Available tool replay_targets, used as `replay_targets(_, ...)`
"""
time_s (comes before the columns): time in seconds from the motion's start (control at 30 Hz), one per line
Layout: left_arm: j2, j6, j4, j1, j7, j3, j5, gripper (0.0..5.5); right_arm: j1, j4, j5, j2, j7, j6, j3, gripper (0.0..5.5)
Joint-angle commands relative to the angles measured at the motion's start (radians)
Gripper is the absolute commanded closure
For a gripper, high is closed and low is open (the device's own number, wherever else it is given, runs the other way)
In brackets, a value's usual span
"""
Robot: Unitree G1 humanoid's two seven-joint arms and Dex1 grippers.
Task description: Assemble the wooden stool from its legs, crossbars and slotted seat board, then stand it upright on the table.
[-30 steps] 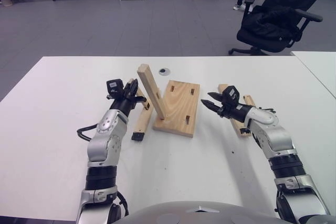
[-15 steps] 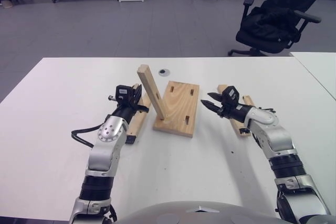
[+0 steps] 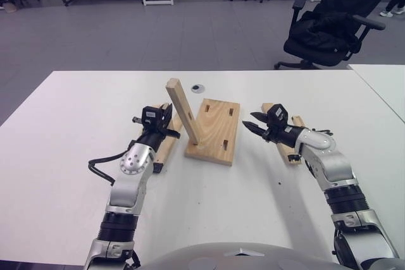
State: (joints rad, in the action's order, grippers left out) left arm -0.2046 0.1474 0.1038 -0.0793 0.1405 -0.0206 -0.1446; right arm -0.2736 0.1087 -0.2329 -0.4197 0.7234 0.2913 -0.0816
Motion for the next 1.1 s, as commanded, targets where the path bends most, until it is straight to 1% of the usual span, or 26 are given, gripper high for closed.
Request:
replay_targets(0.03,-0.044,0.089,0.009,-0.036,0.003,0.045,0.013,4.59,-0.047,0.019,0.002,0.01,0.001,-0.015,0.007,3.3)
replay_targets(0.23,-0.094,0.179,0.079,-0.067,0.081,0.032,0.007,3.53,-0.056,0.024,-0.011,0.023,0.001,-0.013,0.024,3.3)
replay_targets(0.43,-0.147,0.309,0.156,-0.023,0.112,0.057,0.006,2.52,-0.038,0.015,-0.004,0.028,-0.007,-0.015,0.026,3.3)
replay_targets(0.57,-0.138,0.501,0.206,0.025,0.138,0.056,-0.065,1.84,-0.019,0.003,-0.006,0.031,-0.007,-0.002,0.018,3.3)
replay_targets(0.7,-0.139,0.61,0.234,0.058,0.142,0.037,-0.079,1.84,-0.01,-0.002,-0.004,0.026,-0.004,0.002,0.016,3.3)
replay_targets(0.8,-0.154,0.647,0.223,0.059,0.15,0.005,-0.07,1.84,-0.007,-0.003,-0.005,0.023,-0.003,0.004,0.019,3.3)
replay_targets(0.93,-0.179,0.632,0.164,0.045,0.153,-0.045,-0.027,1.84,-0.01,-0.001,-0.002,0.035,-0.006,0.002,0.013,3.3)
replay_targets(1.1,-0.182,0.589,0.137,0.055,0.151,-0.028,0.001,1.84,0.004,-0.007,-0.003,0.039,-0.009,-0.001,0.013,3.3)
